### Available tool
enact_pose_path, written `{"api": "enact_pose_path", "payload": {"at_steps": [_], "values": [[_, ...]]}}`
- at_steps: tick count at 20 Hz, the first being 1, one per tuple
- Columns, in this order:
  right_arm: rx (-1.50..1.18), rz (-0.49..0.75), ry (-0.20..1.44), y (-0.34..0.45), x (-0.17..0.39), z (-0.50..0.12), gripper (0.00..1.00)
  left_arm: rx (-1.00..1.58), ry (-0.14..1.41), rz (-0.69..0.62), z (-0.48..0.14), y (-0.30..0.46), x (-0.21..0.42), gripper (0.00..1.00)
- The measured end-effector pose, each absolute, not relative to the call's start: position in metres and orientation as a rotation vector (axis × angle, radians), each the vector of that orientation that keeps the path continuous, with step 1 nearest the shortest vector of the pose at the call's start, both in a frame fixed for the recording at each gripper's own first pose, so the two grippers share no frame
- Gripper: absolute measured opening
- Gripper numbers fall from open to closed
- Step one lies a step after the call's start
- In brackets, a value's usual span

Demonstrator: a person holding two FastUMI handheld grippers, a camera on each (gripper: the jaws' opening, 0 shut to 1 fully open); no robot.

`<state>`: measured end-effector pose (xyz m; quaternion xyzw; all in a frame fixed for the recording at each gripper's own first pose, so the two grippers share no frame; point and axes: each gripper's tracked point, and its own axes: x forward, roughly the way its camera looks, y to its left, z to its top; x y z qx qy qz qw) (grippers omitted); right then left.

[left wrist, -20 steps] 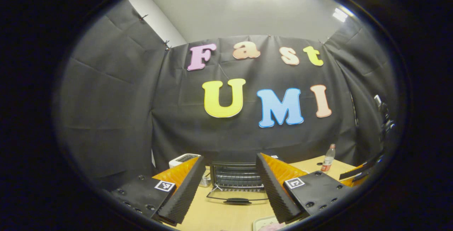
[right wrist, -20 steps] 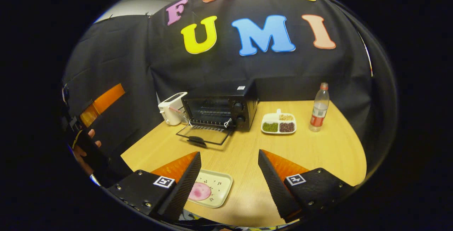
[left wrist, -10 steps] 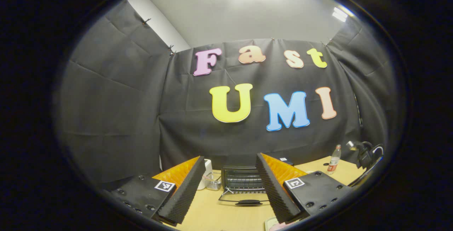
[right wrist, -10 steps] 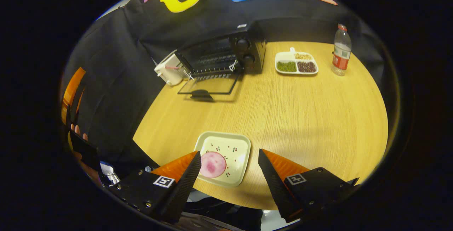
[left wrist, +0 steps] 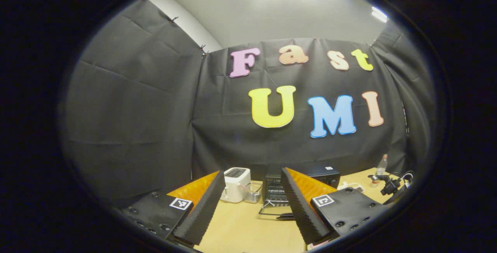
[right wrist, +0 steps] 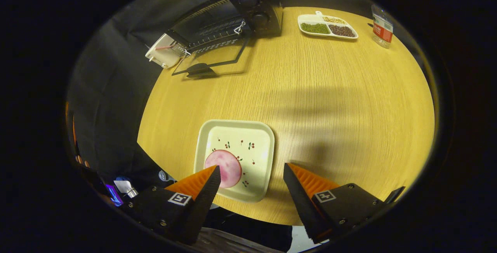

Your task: Open the electric oven with the left hand, put the food in, and close the electric oven.

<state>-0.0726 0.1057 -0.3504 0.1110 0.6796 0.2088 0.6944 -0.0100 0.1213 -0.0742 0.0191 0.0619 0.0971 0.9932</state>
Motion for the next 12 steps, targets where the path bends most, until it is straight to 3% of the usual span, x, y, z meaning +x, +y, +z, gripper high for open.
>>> {"api": "enact_pose_path", "payload": {"at_steps": [3,4,5,9,12], "values": [[0.186,0.433,1.56,0.104,-0.074,-0.366,0.97,0.031,0.138,0.228,-0.08,0.138,-0.015,1.0],[0.177,0.429,1.568,0.103,-0.074,-0.37,0.76,0.028,0.142,0.237,-0.082,0.143,-0.016,1.0],[0.163,0.42,1.584,0.104,-0.076,-0.372,0.71,0.027,0.147,0.242,-0.082,0.147,-0.016,1.0],[0.127,0.411,1.601,0.109,-0.077,-0.38,0.73,0.048,0.154,0.244,-0.085,0.154,-0.016,1.0],[0.091,0.398,1.625,0.11,-0.079,-0.384,0.51,0.045,0.153,0.233,-0.085,0.152,-0.01,1.0]]}}
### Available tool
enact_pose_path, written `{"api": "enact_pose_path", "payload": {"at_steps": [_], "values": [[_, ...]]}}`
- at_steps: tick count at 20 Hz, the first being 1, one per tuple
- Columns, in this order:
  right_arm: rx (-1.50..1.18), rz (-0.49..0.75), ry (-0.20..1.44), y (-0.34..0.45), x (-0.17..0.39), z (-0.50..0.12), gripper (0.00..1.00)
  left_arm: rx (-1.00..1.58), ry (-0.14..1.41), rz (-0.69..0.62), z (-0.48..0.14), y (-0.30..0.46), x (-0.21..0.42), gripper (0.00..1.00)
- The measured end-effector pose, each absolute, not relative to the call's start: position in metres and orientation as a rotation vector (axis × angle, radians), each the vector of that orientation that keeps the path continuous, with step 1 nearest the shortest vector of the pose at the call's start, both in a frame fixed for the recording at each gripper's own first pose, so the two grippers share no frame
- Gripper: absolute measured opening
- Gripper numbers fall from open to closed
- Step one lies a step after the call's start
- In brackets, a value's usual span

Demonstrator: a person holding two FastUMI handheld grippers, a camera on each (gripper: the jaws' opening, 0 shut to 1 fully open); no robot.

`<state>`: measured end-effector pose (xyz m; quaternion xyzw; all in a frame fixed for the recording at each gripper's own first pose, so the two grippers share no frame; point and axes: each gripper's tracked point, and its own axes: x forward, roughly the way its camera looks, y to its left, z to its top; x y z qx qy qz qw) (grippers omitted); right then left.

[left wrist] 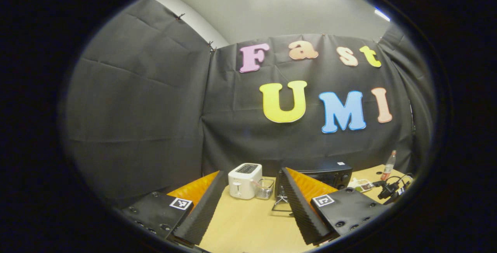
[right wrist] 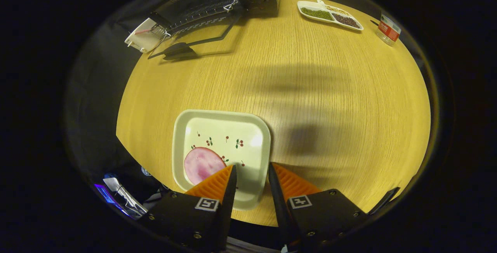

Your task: Open the electric oven with the left hand, put the food in, and close the electric oven.

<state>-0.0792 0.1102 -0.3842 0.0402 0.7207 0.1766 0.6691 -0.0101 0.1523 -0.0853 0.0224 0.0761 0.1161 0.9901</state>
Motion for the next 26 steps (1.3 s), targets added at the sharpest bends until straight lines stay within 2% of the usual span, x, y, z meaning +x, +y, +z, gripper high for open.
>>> {"api": "enact_pose_path", "payload": {"at_steps": [1,2,4,7,8,9,14,17,26], "values": [[0.058,0.404,1.626,0.107,-0.079,-0.386,0.51,0.047,0.152,0.23,-0.085,0.152,-0.008,1.0],[0.013,0.363,1.63,0.099,-0.08,-0.396,0.41,0.049,0.153,0.226,-0.087,0.153,-0.007,1.0],[0.018,0.358,1.641,0.093,-0.073,-0.385,0.09,0.05,0.149,0.225,-0.086,0.153,-0.007,1.0],[0.075,0.37,1.647,0.098,-0.075,-0.389,0.08,0.042,0.147,0.221,-0.086,0.155,-0.004,1.0],[0.107,0.39,1.664,0.093,-0.067,-0.398,0.04,0.04,0.148,0.223,-0.088,0.156,-0.003,1.0],[0.15,0.394,1.666,0.094,-0.07,-0.393,0.04,0.035,0.148,0.226,-0.086,0.157,-0.002,1.0],[0.548,0.388,1.747,0.099,-0.074,-0.39,0.04,0.027,0.162,0.225,-0.09,0.157,0.0,1.0],[0.713,0.397,1.739,0.098,-0.077,-0.386,0.04,0.031,0.171,0.222,-0.09,0.155,-0.001,1.0],[0.799,0.509,1.567,0.099,-0.07,-0.377,0.04,0.05,0.174,0.201,-0.086,0.139,0.0,1.0]]}}
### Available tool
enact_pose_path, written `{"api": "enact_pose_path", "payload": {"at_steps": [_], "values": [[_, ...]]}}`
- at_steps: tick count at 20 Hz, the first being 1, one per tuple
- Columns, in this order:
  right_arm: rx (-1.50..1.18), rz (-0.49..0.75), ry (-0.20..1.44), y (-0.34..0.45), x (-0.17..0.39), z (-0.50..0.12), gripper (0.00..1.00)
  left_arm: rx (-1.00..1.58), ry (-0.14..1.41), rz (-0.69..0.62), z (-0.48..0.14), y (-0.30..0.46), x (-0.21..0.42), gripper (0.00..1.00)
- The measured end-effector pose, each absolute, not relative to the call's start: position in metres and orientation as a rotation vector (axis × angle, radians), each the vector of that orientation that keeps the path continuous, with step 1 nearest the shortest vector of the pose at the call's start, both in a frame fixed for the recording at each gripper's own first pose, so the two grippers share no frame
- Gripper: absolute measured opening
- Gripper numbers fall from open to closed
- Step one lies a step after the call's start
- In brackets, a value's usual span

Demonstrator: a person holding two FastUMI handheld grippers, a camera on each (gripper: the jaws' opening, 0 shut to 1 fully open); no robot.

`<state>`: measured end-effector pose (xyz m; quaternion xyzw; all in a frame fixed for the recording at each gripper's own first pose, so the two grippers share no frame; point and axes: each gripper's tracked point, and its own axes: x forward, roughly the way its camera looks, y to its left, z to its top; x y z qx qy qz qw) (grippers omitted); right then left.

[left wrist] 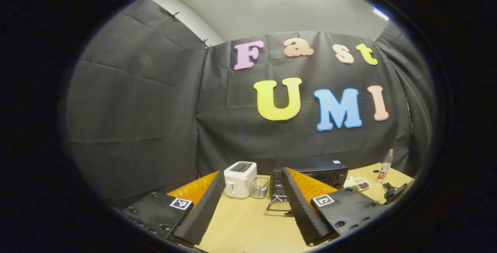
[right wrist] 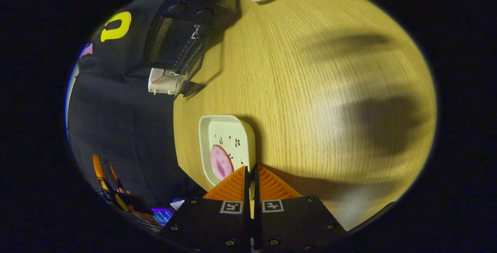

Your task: Open the electric oven with the left hand, put the food in, and close the electric oven.

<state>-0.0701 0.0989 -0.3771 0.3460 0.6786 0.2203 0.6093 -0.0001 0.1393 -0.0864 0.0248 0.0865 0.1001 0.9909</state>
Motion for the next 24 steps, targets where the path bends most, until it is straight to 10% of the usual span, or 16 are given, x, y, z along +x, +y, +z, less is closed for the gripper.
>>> {"api": "enact_pose_path", "payload": {"at_steps": [24], "values": [[1.145,0.364,1.242,0.202,0.047,-0.306,0.04,0.021,0.166,0.167,-0.094,0.173,0.03,1.0]]}}
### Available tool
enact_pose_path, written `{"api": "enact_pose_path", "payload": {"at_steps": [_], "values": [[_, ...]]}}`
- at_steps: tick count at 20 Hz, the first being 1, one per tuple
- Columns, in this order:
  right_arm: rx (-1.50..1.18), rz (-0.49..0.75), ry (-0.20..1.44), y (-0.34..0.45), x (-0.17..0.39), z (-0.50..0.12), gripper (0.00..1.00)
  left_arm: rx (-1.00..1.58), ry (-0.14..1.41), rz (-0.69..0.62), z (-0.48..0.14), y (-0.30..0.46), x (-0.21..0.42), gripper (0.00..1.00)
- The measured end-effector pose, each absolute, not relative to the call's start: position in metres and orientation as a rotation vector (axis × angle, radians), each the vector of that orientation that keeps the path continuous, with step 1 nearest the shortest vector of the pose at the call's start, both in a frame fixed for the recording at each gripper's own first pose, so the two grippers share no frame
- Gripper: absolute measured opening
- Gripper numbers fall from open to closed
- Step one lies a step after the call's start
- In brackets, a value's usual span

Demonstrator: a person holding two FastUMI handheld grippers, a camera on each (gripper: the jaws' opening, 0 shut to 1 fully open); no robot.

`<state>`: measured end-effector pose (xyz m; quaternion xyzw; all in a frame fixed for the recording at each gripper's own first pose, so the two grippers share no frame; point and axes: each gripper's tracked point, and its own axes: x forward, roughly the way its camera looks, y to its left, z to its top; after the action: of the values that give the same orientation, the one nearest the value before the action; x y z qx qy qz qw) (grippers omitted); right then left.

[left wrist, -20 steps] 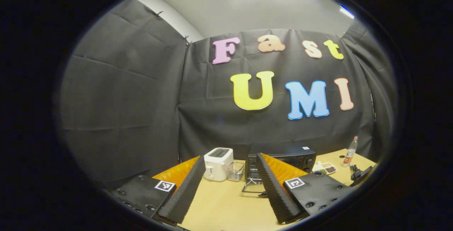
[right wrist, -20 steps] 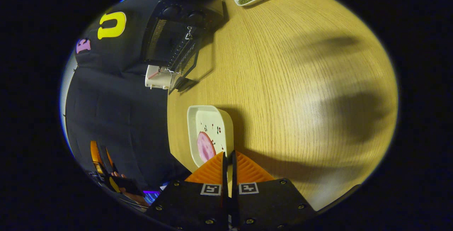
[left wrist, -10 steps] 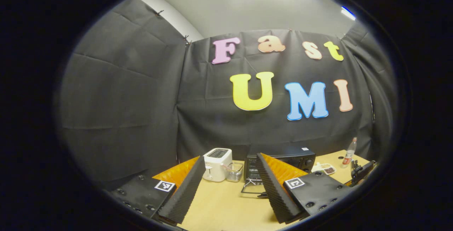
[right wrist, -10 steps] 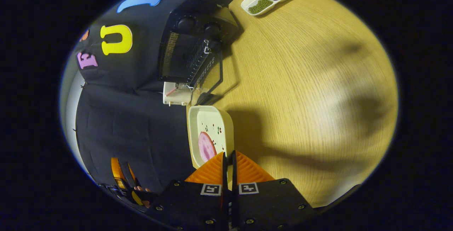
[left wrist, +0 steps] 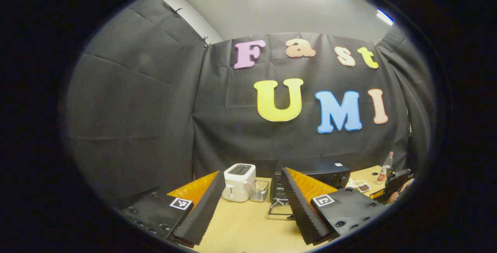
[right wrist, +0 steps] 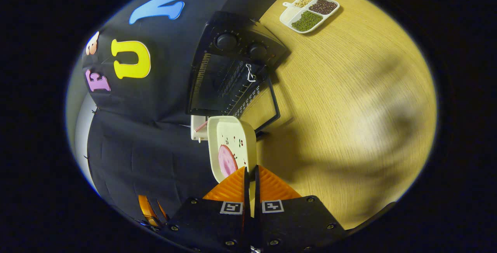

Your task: Open the electric oven with the left hand, put the food in, and close the electric oven.

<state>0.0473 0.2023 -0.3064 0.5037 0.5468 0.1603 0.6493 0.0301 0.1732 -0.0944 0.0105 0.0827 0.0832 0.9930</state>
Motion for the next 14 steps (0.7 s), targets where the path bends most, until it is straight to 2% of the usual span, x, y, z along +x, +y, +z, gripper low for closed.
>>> {"api": "enact_pose_path", "payload": {"at_steps": [14], "values": [[1.307,0.091,1.027,0.266,0.135,-0.316,0.04,0.019,0.183,0.151,-0.123,0.242,0.067,1.0]]}}
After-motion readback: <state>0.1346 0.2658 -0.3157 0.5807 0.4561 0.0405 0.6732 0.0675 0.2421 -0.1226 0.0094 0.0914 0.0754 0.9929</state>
